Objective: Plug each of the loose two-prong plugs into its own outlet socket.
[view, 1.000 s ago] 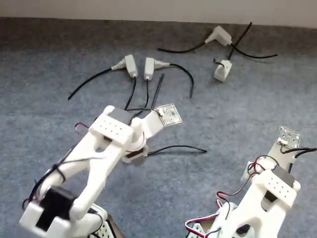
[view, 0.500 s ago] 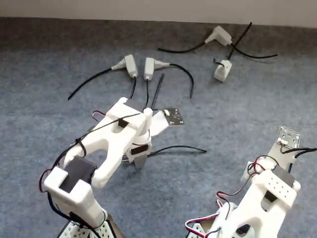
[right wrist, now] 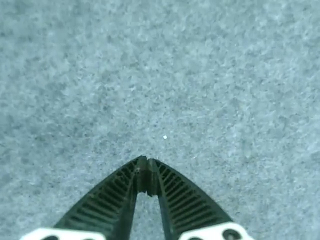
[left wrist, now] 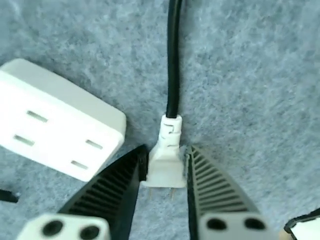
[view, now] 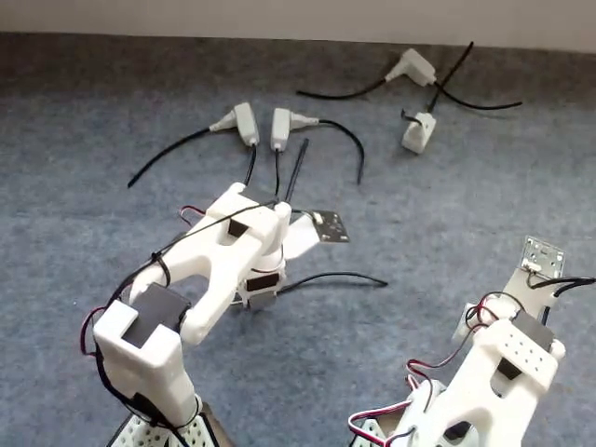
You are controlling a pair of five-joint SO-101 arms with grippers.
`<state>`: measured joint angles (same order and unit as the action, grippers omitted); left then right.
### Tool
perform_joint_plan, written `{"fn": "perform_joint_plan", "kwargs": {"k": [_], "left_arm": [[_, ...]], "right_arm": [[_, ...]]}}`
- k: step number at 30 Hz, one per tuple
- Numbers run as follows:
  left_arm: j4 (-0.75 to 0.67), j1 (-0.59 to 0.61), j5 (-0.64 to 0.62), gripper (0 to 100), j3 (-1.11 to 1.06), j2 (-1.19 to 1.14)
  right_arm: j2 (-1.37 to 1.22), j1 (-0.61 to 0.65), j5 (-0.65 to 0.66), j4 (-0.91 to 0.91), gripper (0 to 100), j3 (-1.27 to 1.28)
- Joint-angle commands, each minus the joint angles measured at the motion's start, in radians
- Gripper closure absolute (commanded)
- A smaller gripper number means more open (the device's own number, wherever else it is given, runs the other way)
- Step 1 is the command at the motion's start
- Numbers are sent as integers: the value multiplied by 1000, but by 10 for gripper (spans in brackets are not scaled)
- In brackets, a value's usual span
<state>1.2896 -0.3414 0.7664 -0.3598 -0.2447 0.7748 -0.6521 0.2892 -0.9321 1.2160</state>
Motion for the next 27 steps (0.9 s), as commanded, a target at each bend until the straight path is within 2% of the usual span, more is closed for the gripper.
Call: {"fn": "perform_joint_plan", "kwargs": {"k": [1,4,12,18,21,27], "left_arm": [[3,13,5,959,22,1],[68,8,5,985,81,24],[414,5,2,990,461,153],[457,-64,-29,990,661,257],[431,-153,-180,994,730,332],[146,-292,-632,994,745,423]], "right_arm": [[8,-8,9,15,991,-2],[8,-8,9,15,991,-2],[8,-2,8,15,991,-4],[8,-1,5,15,991,-4],[8,-1,3,15,991,-4],[8,33,8,15,991,-2]]}}
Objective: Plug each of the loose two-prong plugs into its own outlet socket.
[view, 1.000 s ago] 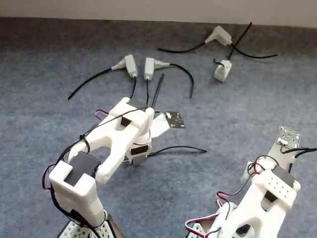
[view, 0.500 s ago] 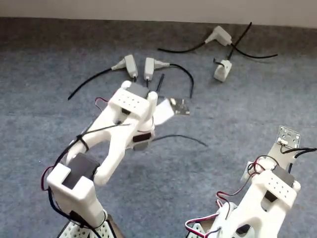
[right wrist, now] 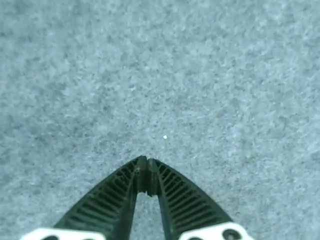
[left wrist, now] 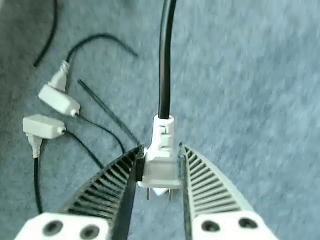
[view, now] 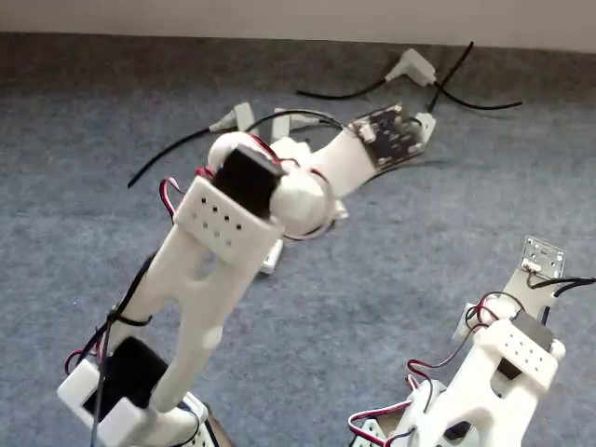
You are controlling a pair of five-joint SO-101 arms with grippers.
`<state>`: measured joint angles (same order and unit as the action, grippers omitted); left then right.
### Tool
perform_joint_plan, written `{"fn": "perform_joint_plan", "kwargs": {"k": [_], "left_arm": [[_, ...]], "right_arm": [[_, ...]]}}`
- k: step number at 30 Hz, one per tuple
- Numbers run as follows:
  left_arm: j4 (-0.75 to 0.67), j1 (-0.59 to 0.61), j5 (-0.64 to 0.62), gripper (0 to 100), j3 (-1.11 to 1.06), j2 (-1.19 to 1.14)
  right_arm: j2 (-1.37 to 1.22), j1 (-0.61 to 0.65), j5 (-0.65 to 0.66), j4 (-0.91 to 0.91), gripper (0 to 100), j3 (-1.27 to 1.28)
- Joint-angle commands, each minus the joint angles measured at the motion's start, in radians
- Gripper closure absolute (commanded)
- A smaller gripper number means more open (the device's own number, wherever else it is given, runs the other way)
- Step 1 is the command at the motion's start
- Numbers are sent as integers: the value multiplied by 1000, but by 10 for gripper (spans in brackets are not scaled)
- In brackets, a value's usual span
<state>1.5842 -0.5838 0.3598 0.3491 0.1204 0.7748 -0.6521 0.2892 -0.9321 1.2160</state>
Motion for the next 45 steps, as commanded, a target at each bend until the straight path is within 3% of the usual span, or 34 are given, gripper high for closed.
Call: {"fn": "perform_joint_plan", "kwargs": {"k": [1,4,6,13,16,20,24,31,38,45], "left_arm": [[-207,-54,-325,994,31,62],[-411,-50,-608,994,-30,70],[-545,-48,-712,994,-85,70],[-918,-61,-744,995,-289,70],[-928,-88,-744,995,-303,94],[-928,-125,-755,995,-401,242],[-947,-120,-862,995,-565,447],[-1332,-27,-951,995,-901,572],[-1491,-25,-1122,995,-1076,572],[-1510,-22,-1237,995,-1141,570]], "right_arm": [[8,41,8,15,991,-2],[8,44,8,15,991,-2],[8,44,8,16,991,-4],[5,96,54,36,991,5],[8,157,150,77,991,68],[8,205,133,159,991,133],[8,243,123,185,991,148],[8,291,121,185,991,147],[35,314,118,185,991,137],[397,464,-81,140,991,183]]}}
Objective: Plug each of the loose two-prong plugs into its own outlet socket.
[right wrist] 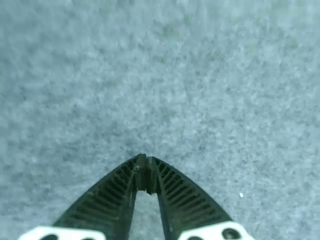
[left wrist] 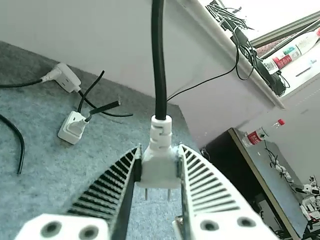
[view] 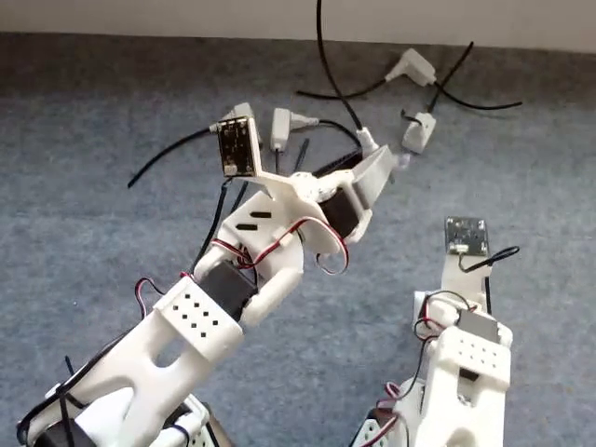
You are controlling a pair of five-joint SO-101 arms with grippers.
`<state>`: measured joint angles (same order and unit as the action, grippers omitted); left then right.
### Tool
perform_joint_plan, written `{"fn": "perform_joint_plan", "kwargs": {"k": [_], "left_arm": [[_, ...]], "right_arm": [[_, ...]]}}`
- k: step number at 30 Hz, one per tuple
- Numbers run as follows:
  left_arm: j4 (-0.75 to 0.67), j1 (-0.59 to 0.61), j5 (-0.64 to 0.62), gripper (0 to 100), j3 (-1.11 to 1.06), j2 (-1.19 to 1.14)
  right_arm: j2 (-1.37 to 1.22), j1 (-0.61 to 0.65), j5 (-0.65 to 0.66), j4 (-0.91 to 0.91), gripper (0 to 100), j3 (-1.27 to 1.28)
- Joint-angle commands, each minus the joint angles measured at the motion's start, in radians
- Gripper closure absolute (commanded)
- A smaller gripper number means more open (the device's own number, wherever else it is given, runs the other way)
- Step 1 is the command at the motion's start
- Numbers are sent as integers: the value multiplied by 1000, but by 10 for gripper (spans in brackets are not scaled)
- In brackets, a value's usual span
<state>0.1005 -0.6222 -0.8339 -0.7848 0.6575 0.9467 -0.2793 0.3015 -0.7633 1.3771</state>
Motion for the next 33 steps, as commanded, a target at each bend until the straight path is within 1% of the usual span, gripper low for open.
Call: {"fn": "perform_joint_plan", "kwargs": {"k": [1,4,6,8,9,12,14,17,20,25,28,33], "left_arm": [[-26,18,-57,995,-16,33],[-35,12,-64,994,-42,33],[-61,5,-68,994,-56,35],[-115,-8,-112,994,-73,35],[-147,-16,-169,994,-90,39],[-273,-24,-396,994,-163,36],[-390,-19,-482,994,-225,33],[-548,-15,-488,994,-311,33],[-624,-16,-486,994,-366,33],[-623,-56,-485,994,-387,33],[-623,-79,-482,994,-404,31],[-623,-136,-353,994,-415,33]], "right_arm": [[282,136,-95,-73,991,28],[435,257,-160,-225,991,-12],[495,306,-229,-308,991,-74],[518,334,-244,-340,991,-127],[516,338,-241,-338,991,-139],[507,341,-244,-338,991,-150],[510,341,-244,-340,991,-163],[503,343,-245,-346,991,-234],[501,346,-245,-346,991,-306],[475,438,-245,-346,991,-374],[367,447,-259,-344,991,-429],[110,446,-281,-371,991,-581]]}}
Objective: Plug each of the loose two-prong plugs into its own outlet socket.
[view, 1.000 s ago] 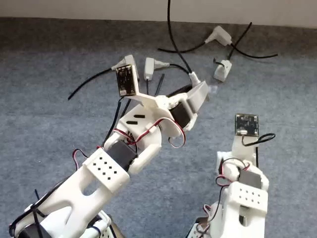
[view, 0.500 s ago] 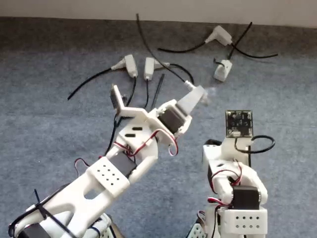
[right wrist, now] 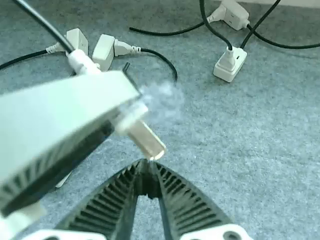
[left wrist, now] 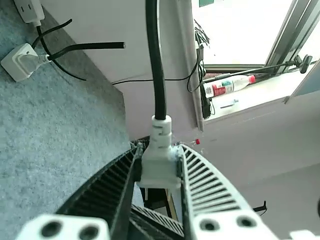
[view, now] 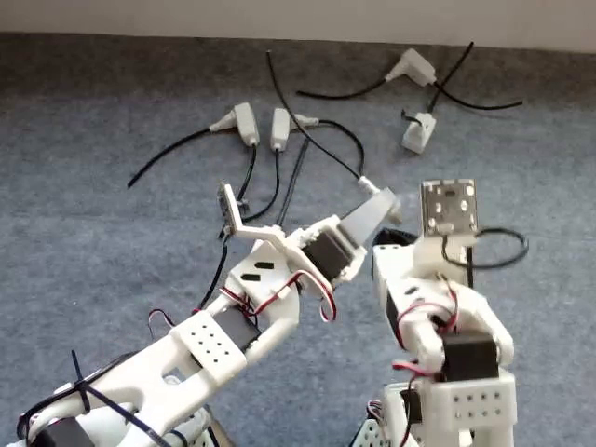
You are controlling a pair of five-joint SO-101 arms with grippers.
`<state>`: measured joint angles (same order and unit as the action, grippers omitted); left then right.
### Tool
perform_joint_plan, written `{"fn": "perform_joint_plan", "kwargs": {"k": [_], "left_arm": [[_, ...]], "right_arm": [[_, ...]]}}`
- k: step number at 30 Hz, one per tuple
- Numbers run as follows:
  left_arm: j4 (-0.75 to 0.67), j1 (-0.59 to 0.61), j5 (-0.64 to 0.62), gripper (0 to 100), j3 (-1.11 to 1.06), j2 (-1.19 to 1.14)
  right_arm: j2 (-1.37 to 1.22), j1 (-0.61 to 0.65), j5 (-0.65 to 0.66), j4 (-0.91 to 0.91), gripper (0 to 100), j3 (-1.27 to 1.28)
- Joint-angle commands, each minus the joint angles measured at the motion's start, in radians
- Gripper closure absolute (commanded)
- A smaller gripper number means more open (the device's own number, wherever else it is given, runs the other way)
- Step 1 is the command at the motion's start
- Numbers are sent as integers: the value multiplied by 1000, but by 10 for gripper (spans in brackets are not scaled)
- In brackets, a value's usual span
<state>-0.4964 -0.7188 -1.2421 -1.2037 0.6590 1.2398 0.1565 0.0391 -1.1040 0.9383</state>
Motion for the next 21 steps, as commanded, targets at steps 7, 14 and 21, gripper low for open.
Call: {"fn": "perform_joint_plan", "kwargs": {"k": [7,14,21], "left_arm": [[-31,-42,60,994,-5,33],[-28,-45,58,994,-5,38],[-26,-56,58,994,-7,38]], "right_arm": [[-335,-127,-12,-54,991,-289],[-466,-205,-9,50,991,-292],[-590,-214,-9,125,991,-351]]}}
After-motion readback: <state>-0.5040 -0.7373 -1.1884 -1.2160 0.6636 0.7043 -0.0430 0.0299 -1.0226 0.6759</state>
